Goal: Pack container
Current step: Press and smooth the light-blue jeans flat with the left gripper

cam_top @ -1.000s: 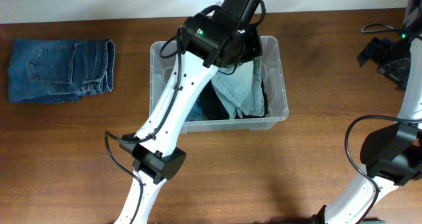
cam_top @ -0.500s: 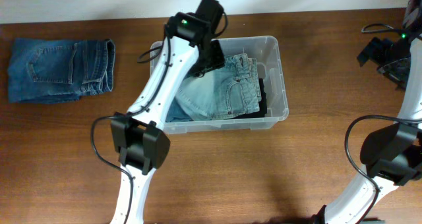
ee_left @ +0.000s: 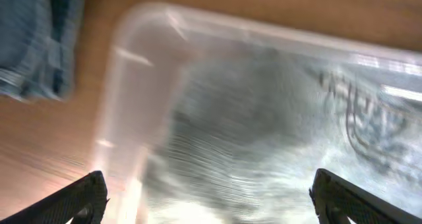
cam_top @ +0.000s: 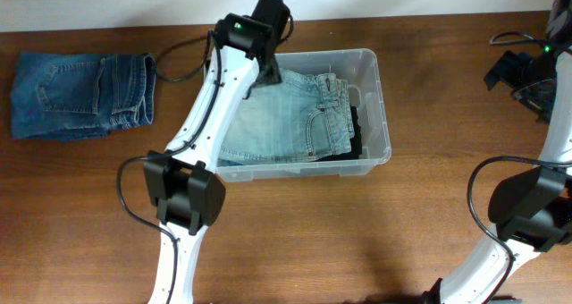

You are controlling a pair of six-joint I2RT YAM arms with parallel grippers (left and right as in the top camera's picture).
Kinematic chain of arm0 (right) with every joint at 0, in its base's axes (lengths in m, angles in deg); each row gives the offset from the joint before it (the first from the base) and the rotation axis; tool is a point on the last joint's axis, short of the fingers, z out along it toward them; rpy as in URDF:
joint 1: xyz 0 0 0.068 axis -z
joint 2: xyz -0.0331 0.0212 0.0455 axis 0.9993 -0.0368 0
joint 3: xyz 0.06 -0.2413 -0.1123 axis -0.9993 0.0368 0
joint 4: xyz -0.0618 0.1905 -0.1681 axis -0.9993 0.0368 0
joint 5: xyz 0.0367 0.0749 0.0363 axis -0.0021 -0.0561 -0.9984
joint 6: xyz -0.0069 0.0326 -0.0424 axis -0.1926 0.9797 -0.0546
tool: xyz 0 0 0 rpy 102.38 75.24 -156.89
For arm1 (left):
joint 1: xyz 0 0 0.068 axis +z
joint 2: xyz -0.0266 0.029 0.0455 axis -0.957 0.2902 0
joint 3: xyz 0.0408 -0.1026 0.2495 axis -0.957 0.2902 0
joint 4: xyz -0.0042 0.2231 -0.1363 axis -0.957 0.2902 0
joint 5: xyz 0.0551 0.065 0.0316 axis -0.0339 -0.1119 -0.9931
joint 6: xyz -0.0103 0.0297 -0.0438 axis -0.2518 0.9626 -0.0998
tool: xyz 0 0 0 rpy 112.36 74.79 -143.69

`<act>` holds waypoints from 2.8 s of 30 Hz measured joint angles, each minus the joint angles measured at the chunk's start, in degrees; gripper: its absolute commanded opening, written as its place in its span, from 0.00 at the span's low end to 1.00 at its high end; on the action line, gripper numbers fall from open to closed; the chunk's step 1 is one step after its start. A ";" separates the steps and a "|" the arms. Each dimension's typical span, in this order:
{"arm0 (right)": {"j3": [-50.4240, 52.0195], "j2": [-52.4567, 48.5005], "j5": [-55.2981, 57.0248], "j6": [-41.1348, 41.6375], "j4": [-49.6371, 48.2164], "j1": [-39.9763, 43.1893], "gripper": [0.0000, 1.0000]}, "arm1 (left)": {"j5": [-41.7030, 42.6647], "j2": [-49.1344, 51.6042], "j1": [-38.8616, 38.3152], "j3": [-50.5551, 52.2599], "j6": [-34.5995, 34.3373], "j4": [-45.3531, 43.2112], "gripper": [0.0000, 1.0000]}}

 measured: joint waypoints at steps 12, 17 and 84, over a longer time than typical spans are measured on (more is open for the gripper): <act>0.00 -0.02 0.00 0.00 0.00 0.00 0.98 | 4.24 0.76 0.17 -4.44 14.80 4.26 0.21; 0.00 -0.02 0.00 0.00 0.00 0.00 0.98 | 7.02 5.38 0.17 -3.39 14.93 7.15 0.06; 0.00 -0.07 0.00 0.00 -0.02 0.00 0.98 | 23.28 -0.33 -0.59 5.84 16.44 -6.32 0.07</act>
